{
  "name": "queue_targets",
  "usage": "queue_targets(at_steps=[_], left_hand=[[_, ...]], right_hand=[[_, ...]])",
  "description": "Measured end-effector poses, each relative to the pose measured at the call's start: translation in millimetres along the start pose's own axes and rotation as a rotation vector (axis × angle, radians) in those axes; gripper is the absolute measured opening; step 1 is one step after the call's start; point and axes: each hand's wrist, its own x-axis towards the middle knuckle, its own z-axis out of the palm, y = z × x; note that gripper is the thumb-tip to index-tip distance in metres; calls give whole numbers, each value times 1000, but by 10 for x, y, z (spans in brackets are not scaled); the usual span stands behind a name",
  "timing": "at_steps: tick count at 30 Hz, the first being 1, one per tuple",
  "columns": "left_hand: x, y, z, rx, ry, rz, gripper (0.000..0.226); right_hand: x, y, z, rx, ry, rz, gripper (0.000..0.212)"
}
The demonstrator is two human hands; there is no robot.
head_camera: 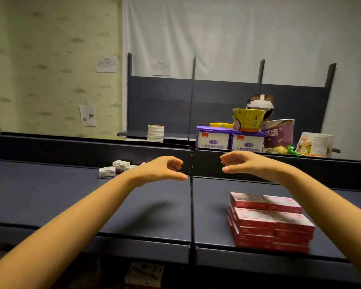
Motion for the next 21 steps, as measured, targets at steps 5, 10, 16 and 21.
queue_targets(at_steps=[5, 10, 16, 21], left_hand=[[-21, -604, -607, 16, 4, -19, 59], [1, -1316, -1188, 51, 16, -84, 61], [40, -1969, -1585, 62, 32, -128, 63], [144, -2356, -1713, 125, 50, -161, 67]], right_hand=[[560, -453, 396, 26, 15, -23, 53], [1118, -837, 826, 15, 49, -17, 52], [1627, -949, 1325, 19, -15, 47, 58], [1929, -887, 1578, 47, -41, 100, 61]])
